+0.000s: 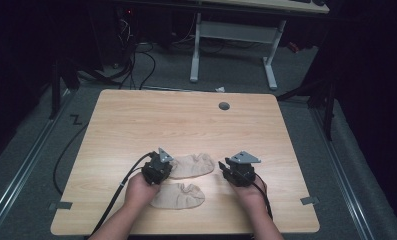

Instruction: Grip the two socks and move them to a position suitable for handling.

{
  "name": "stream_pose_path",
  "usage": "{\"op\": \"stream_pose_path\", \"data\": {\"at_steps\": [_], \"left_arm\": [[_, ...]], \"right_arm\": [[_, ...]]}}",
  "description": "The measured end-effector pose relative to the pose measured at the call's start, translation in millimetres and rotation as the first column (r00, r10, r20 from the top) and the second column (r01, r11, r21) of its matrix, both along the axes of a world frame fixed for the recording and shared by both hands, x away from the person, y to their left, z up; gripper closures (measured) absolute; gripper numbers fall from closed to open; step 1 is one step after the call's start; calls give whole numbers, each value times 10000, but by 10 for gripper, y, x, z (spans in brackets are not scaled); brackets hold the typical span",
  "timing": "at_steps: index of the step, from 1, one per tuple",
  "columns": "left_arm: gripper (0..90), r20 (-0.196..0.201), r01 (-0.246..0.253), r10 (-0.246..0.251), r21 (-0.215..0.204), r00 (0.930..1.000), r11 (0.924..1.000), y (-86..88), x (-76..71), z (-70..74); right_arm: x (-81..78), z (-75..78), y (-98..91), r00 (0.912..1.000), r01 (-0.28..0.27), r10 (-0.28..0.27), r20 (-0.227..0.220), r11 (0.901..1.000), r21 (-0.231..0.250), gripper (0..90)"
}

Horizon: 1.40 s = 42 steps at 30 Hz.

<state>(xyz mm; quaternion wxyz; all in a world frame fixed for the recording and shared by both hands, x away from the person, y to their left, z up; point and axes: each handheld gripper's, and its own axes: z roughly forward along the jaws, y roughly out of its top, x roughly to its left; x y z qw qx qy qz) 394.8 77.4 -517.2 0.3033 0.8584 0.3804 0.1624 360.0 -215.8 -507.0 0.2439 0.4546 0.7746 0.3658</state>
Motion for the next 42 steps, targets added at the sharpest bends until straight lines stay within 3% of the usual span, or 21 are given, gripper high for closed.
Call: {"op": "stream_pose_path", "data": {"at_steps": [6,8,9,13,17,22,27,32,34,37,42], "left_arm": [[830,273,-505,518,-474,9983,9976,224,16,10],[812,648,-713,771,-872,9949,9936,298,-10,53],[756,778,-913,1004,-1133,9919,9894,366,-6,77],[689,628,-1103,1191,-1288,9909,9855,412,31,57],[621,447,-1169,1239,-1353,9913,9839,396,53,11],[677,295,-1254,1297,-1162,9911,9853,371,67,-59],[730,169,-1256,1289,-1305,9915,9835,364,67,-94],[856,147,-1132,1166,-1481,9931,9825,359,42,-109],[866,371,-1089,1146,-1296,9927,9856,334,24,-111],[875,537,-1139,1208,-1164,9912,9866,320,11,-103],[876,801,-1153,1278,-1454,9886,9826,354,-23,-25]], "right_arm": [[18,-44,131,9991,-343,339,-238,9993,-132,661],[32,-48,192,9982,-503,502,-335,9987,-47,641],[59,-40,250,9967,-653,658,-469,9978,136,634],[113,-18,364,9943,-836,864,-622,9954,466,630],[184,-46,517,9927,-897,924,-780,9952,383,640],[226,-126,587,9915,-938,939,-902,9956,55,679],[224,-159,568,9908,-752,758,-1119,9971,92,690],[228,-207,560,9866,-848,863,-1383,9963,167,760],[223,-208,568,9864,-992,993,-1309,9950,76,849],[208,-190,580,9879,-1074,1058,-1135,9942,-84,862],[178,-110,556,9926,-979,983,-712,9951,98,862]]}}
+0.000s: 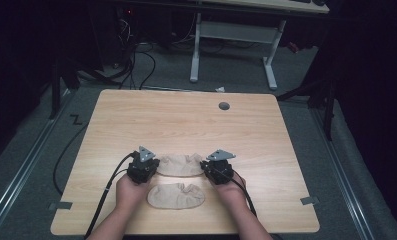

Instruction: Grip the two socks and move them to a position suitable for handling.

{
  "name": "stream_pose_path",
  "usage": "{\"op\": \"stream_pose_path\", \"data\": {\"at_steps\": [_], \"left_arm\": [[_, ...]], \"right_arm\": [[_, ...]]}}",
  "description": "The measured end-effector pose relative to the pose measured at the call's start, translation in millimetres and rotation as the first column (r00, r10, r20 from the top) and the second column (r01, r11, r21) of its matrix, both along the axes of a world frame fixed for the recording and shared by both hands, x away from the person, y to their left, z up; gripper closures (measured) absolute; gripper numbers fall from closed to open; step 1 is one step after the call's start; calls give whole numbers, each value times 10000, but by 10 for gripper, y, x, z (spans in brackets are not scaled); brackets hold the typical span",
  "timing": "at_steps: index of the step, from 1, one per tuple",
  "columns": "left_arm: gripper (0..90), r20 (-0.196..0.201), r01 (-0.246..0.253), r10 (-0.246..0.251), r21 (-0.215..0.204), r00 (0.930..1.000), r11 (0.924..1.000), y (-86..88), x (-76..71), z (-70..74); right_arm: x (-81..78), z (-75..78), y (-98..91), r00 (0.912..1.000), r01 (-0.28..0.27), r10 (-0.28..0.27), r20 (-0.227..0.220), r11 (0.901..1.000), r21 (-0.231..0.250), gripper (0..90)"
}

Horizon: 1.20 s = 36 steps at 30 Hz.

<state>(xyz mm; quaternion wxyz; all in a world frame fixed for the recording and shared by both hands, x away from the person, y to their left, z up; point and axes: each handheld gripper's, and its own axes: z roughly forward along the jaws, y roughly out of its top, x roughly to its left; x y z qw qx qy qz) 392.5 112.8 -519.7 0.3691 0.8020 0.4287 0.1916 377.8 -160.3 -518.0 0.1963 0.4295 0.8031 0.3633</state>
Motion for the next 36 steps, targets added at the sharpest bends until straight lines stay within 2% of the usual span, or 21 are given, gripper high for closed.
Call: {"op": "stream_pose_path", "data": {"at_steps": [5,10,11,12,14,19,27,36], "left_arm": [[876,289,175,-176,28,9994,9998,53,-75,88],[876,549,476,-471,-88,9974,9988,128,-243,204],[876,566,667,-664,-41,9962,9978,149,-318,251],[876,566,667,-664,-41,9962,9978,149,-318,251],[876,606,905,-905,41,9940,9959,160,-423,291],[876,506,1276,-1279,82,9905,9918,179,-636,305],[876,320,1578,-1577,9,9870,9875,248,-866,263],[876,236,1612,-1609,-133,9867,9868,284,-927,265]], "right_arm": [[-81,94,11,9984,-152,154,547,9999,-37,862],[-204,157,28,9963,-365,369,771,9993,-56,861],[-286,192,19,9941,-554,553,936,9985,-8,861],[-286,192,19,9941,-554,553,936,9985,-8,861],[-368,221,6,9928,-656,652,1009,9978,10,861],[-544,257,-25,9889,-908,894,1185,9959,63,861],[-751,218,-41,9885,-1161,1158,977,9932,-24,860],[-885,165,-35,9881,-1309,1304,816,9914,1,859]]}}
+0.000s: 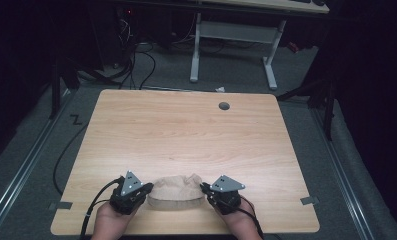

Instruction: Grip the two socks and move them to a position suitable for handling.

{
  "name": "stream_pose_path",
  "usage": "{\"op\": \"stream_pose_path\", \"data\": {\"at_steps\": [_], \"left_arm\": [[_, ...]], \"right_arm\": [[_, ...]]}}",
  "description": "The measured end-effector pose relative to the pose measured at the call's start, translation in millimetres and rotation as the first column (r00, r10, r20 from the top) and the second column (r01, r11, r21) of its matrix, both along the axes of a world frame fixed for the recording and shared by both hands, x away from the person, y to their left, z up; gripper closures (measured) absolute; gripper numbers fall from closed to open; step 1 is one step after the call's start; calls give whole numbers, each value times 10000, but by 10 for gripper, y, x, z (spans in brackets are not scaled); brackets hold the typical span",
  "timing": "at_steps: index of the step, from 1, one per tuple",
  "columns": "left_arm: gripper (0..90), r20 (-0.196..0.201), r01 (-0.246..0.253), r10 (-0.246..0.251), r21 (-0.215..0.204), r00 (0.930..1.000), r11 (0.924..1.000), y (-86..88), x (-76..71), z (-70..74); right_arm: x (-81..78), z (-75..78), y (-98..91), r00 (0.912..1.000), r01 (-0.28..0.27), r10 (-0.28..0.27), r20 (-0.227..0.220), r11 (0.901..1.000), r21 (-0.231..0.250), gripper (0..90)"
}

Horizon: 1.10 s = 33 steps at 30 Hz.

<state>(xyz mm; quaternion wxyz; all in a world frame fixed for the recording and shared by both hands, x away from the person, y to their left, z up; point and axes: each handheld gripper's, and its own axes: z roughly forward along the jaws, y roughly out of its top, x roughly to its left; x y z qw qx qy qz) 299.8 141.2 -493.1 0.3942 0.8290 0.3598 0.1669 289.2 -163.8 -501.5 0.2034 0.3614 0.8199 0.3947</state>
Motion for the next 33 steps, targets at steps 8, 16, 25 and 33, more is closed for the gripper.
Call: {"op": "stream_pose_path", "data": {"at_steps": [8,16,25,33], "left_arm": [[874,-4,116,-116,247,9999,9996,-24,-27,-27],[873,-125,159,-154,376,9998,9992,-31,-53,-63],[872,-330,276,-253,737,9991,9969,-57,-55,-119],[866,-532,224,-171,1009,9984,9946,-60,-35,-176]], "right_arm": [[-15,-9,8,10000,-71,70,-41,9998,-164,859],[-42,-44,38,9996,-245,238,-154,9986,-467,858],[-40,-105,46,9982,-376,345,-487,9972,-648,856],[-24,-140,53,9964,-468,415,-740,9964,-711,846]]}}
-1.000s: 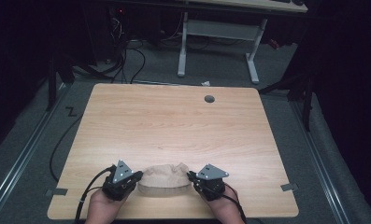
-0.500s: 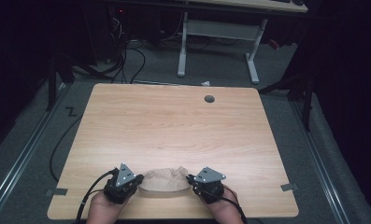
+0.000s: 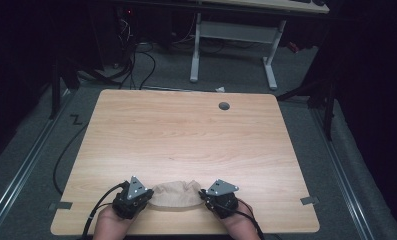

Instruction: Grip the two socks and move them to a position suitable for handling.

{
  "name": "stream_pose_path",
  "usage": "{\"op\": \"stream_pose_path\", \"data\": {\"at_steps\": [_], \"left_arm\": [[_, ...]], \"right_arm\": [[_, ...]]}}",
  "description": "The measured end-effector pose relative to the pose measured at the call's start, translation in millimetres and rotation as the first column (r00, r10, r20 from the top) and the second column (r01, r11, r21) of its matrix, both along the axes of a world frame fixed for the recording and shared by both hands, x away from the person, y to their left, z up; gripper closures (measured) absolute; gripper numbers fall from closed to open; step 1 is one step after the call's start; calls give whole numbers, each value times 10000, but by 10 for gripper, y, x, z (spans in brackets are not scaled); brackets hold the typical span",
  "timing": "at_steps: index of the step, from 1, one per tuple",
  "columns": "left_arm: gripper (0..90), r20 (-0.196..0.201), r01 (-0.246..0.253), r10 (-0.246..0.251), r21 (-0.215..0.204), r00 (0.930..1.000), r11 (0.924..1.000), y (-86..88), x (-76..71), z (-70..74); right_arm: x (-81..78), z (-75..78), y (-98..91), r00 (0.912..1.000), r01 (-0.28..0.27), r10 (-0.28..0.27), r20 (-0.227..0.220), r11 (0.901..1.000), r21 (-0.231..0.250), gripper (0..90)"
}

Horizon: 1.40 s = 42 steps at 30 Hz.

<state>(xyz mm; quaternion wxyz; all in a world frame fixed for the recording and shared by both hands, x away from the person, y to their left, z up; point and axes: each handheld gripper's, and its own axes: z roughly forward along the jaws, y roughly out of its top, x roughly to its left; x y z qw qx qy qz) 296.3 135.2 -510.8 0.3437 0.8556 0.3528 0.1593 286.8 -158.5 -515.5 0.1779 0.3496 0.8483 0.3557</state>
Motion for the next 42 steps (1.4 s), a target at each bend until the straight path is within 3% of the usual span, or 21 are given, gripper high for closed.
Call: {"op": "stream_pose_path", "data": {"at_steps": [8,11,14,15,16,17,18,20,25,31,33,34,35,36,37,42], "left_arm": [[811,-194,-2,9,359,9998,9994,-26,29,-72],[701,-27,-182,183,310,9998,9994,-17,44,-59],[607,226,-314,324,-461,9992,9984,53,52,14],[557,434,-394,430,-806,9981,9960,103,60,65],[551,561,-435,492,-994,9972,9941,131,63,90],[545,561,-435,492,-994,9972,9941,131,63,90],[535,733,-548,634,-1134,9953,9920,181,79,130],[530,787,-619,719,-1228,9943,9905,217,95,146],[513,994,-1120,1251,-1280,9872,9854,400,205,170],[479,1205,-2118,2246,-1101,9670,9711,690,403,145],[471,1130,-2479,2592,-1052,9592,9631,788,458,119],[463,1089,-2639,2744,-1018,9554,9592,833,479,111],[463,1080,-2771,2873,-1004,9517,9556,873,495,105],[460,1071,-2978,3083,-1035,9453,9490,935,518,102],[455,1071,-2978,3083,-1035,9453,9490,935,518,102],[447,1058,-3188,3283,-976,9386,9428,1014,546,96]], "right_arm": [[23,-54,23,9995,-36,28,-305,9997,-248,823],[37,-52,6,9995,-45,40,-327,9999,-152,751],[35,5,-51,9998,-12,20,-201,9992,404,663],[28,73,-102,9999,139,-137,-27,9960,879,633],[27,98,-123,9998,194,-198,29,9942,1057,624],[27,98,-123,9998,194,-198,29,9942,1057,624],[29,159,-182,9984,417,-466,333,9901,1340,611],[34,175,-202,9976,480,-546,436,9891,1391,605],[122,212,-382,9882,1196,-1326,761,9806,1553,576],[282,140,-618,9697,2131,-2274,890,9660,1465,549],[331,103,-712,9596,2495,-2632,997,9594,1316,544],[370,74,-810,9488,2875,-3002,980,9495,1255,539],[370,74,-810,9488,2875,-3002,980,9495,1255,539],[394,52,-909,9367,3227,-3347,1026,9391,1180,533],[394,52,-909,9367,3227,-3347,1026,9391,1180,533],[441,-6,-1139,9061,4008,-4117,972,9090,1139,516]]}}
